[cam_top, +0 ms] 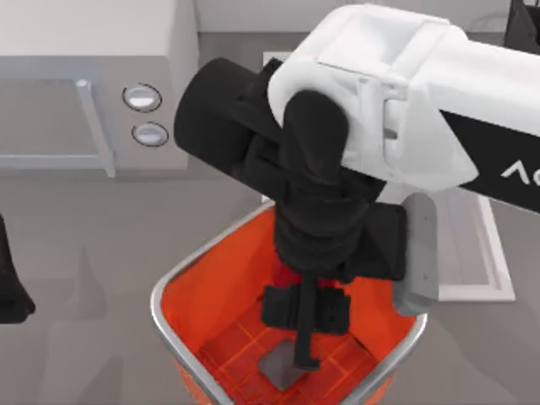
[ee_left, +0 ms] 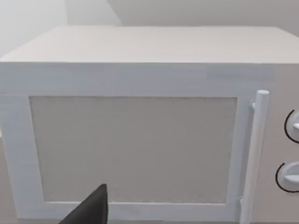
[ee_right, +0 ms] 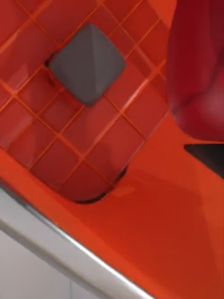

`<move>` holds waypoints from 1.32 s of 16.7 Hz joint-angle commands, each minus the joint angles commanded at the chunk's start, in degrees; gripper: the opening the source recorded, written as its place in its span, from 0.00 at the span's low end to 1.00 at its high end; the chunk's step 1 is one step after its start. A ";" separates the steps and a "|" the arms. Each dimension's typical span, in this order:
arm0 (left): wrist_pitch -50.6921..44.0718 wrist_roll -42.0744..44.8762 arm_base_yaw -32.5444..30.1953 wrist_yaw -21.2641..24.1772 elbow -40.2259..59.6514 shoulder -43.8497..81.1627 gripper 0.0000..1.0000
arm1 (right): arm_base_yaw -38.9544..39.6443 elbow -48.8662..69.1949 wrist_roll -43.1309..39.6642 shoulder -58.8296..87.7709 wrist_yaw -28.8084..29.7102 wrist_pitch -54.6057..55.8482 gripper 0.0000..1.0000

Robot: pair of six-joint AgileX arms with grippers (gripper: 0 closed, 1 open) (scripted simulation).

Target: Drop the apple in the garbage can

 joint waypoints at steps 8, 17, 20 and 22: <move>0.00 0.00 0.00 0.00 0.00 0.00 1.00 | 0.02 0.34 -0.93 -0.29 1.04 -0.15 0.00; 0.00 0.00 0.00 0.00 0.00 0.00 1.00 | 0.23 -12.54 -1.72 1.95 0.39 14.72 0.00; 0.00 0.00 0.00 0.00 0.00 0.00 1.00 | 0.24 -12.63 -1.76 2.01 0.38 14.81 0.00; 0.00 0.00 0.00 0.00 0.00 0.00 1.00 | 0.24 -12.63 -1.76 2.01 0.38 14.81 0.08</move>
